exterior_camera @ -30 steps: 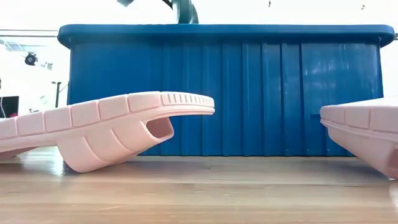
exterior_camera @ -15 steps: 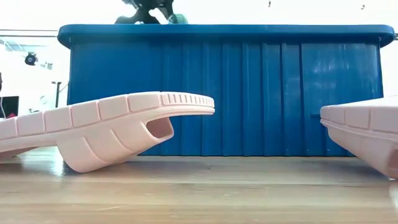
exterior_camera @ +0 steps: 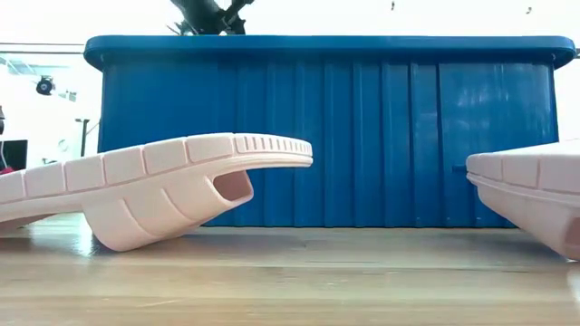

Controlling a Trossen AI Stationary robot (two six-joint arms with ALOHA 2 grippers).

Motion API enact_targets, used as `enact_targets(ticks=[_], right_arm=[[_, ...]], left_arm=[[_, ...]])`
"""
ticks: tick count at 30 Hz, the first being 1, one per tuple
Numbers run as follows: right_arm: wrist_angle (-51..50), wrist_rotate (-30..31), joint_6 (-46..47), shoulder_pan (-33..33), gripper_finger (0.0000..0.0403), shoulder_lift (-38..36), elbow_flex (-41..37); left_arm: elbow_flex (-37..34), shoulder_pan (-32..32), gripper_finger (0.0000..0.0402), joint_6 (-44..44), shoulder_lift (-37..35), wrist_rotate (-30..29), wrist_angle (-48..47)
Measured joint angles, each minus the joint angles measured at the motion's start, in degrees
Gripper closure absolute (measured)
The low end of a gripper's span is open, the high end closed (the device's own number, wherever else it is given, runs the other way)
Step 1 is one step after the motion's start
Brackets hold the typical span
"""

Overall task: Pick and place slides into bin
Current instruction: Put the green slide into the bin

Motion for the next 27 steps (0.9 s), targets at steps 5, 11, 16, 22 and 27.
enact_targets(ticks=[5,11,16,22,27], right_arm=[[0.2,-1.4,-1.4,-2.5,0.0239,-0.2,0.0],[0.1,-3.1,-4.5,-5.0,0.0252,-0.3,0.0],[0.1,-3.4,-7.5,-8.7,0.0265,-0.2,0.0],[0.2,-6.2,-10.1,-13.1,0.0285,0.0,-0.1],[2.6,-9.6,-11.7,-15.2,0.0301,0.0,-1.6]], left_arm=[[-1.8,2.3,0.0344,1.2,1.7,5.7,1.9],[-1.8,2.9,0.0344,1.2,2.8,6.4,1.9],[-1.9,3.0,0.0344,1.2,2.9,6.5,0.2],[-4.1,3.4,0.0344,-0.3,2.8,7.2,0.1],[-8.1,4.0,0.0344,-1.9,2.7,8.9,4.5]])
